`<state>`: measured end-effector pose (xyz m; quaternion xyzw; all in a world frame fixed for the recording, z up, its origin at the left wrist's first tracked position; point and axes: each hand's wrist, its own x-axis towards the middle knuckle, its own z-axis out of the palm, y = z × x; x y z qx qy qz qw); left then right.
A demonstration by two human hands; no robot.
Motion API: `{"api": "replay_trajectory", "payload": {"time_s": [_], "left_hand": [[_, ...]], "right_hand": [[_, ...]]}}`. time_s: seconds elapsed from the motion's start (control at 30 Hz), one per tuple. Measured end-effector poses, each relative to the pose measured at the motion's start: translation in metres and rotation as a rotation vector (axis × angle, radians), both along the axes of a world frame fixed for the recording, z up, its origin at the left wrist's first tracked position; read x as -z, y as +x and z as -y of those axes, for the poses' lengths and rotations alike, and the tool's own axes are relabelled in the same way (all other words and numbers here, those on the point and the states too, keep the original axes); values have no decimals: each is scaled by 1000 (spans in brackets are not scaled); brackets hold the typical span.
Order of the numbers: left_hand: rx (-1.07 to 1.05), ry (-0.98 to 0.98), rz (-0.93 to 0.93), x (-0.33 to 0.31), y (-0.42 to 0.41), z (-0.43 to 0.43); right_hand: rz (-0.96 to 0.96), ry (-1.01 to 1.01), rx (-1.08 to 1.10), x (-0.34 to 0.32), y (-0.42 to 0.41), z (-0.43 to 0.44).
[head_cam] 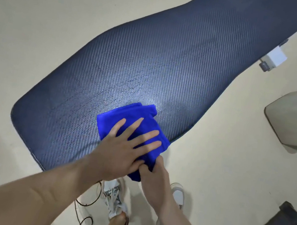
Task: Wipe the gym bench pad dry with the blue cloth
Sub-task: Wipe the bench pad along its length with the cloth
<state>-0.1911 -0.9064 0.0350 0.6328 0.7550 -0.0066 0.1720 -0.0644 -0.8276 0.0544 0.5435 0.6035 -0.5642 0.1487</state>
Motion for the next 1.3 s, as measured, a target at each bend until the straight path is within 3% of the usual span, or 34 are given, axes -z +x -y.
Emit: {"api": "replay_trajectory", "payload": {"time_s": [0.13, 0.3, 0.4, 0.53, 0.63, 0.83, 1.13, 1.3], "left_hand": [[-97, -79, -3, -9, -34, -12], [-281, -56, 69, -11, -101, -83], [-237, -22, 32, -28, -134, -110], [-62, 105, -139, -35, -146, -113], [4, 71, -116, -4, -147, -94], [-42, 71, -108, 13, -154, -59], [-105, 6, -90, 6, -177, 65], [-171, -126, -120, 3, -177, 122]], "right_hand": [[228, 502, -333, -33, -17, -33], [122, 954, -389, -37, -69, -89], [38, 1064, -565, -28, -95, -100], [0, 1020, -862, -3, -105, -94], [56, 1016, -943, 15, -100, -98], [51, 1042, -782, 28, -108, -65], [-53, 952, -863, 24, -132, 55], [-131, 867, -940, 26, -139, 111]]}}
